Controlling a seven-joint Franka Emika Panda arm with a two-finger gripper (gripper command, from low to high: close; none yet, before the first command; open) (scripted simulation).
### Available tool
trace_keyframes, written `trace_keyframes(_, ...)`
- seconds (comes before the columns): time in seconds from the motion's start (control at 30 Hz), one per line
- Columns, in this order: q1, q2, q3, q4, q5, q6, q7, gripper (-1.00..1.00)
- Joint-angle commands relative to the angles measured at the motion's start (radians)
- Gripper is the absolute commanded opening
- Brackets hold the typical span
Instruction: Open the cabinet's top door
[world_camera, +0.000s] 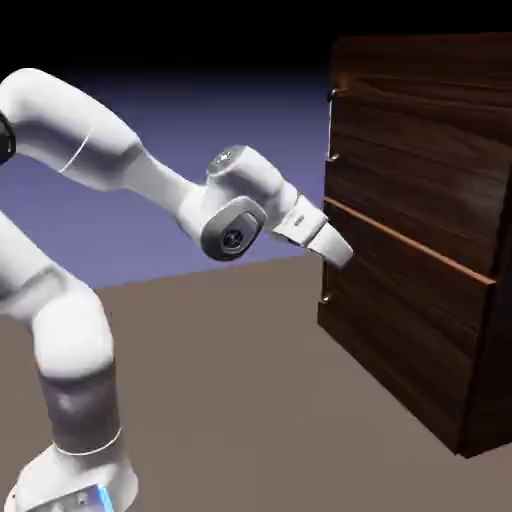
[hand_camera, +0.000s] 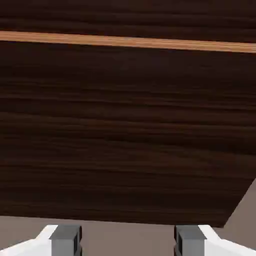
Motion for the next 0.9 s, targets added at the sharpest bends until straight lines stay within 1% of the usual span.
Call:
trace_keyframes(0.0,-0.026,-0.007,0.032,0.021,0.04,0.007,0.044,0.0)
trace_keyframes(0.87,-0.69,-0.193,0.857,0.57,1.08,0.183,1.174,0.0)
